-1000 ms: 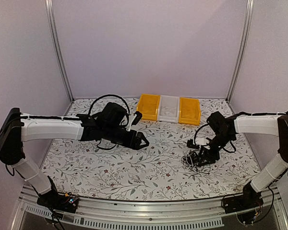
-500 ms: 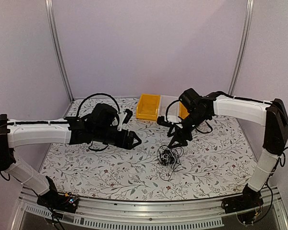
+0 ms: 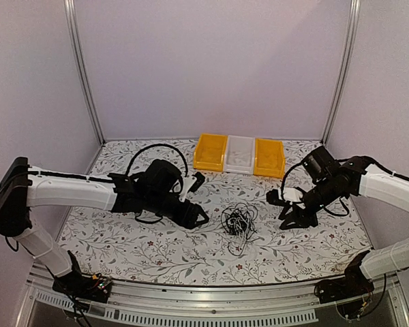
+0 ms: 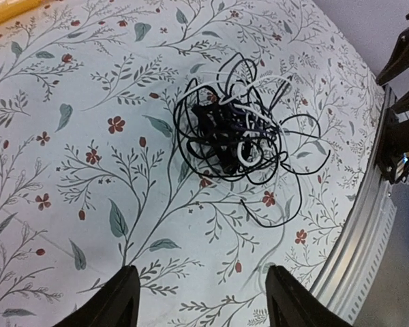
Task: Untangle the cables
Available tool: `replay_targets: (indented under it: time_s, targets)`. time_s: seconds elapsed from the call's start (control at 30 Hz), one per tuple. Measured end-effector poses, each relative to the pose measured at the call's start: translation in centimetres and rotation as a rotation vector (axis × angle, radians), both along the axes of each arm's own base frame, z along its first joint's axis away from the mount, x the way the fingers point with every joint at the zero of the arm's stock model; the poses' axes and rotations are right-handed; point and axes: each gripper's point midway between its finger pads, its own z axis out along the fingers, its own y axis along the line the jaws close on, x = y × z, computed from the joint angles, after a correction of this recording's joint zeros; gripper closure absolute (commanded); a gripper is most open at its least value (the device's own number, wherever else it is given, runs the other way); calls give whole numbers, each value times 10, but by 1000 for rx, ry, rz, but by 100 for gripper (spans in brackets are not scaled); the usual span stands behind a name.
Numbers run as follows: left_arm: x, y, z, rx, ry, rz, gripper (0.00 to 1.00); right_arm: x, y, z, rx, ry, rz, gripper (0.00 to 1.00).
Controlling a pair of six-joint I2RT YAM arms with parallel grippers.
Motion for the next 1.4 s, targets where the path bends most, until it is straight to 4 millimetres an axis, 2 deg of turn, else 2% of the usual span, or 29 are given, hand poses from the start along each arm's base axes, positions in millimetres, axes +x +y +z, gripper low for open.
replay_targets:
  time_s: [0.07, 0.3, 0.4, 0.53, 0.6, 0.7, 0.87, 1.03, 1.23, 1.4]
  targets:
    - [-7, -4, -5, 8, 8, -36, 35, -6, 0, -6, -11, -6, 25, 74]
    - [-24, -16, -7, -17, 13, -92, 37, -25, 24, -7, 7, -53, 169, 74]
    - [-33, -5, -14, -20, 41, -68, 37, -37, 41, -11, 13, -77, 257, 71]
    - [-42, 20, -20, -26, 83, 19, 36, -54, 67, -19, 21, -73, 365, 59]
    - [-43, 30, -16, -42, 89, 73, 36, -59, 85, -24, 37, -73, 407, 54]
    - [-39, 48, -10, -68, 79, 178, 35, -65, 110, -34, 68, -78, 437, 53]
    - [-24, 66, 5, -114, 56, 350, 35, -78, 152, -56, 104, -42, 461, 55]
    - [-20, 79, 27, -167, 42, 432, 35, -78, 185, -82, 106, 29, 426, 60]
    - [-22, 96, 48, -202, 18, 479, 36, -68, 202, -94, 116, 44, 381, 63]
    - [-23, 106, 60, -224, -4, 503, 36, -64, 202, -108, 89, 49, 362, 67]
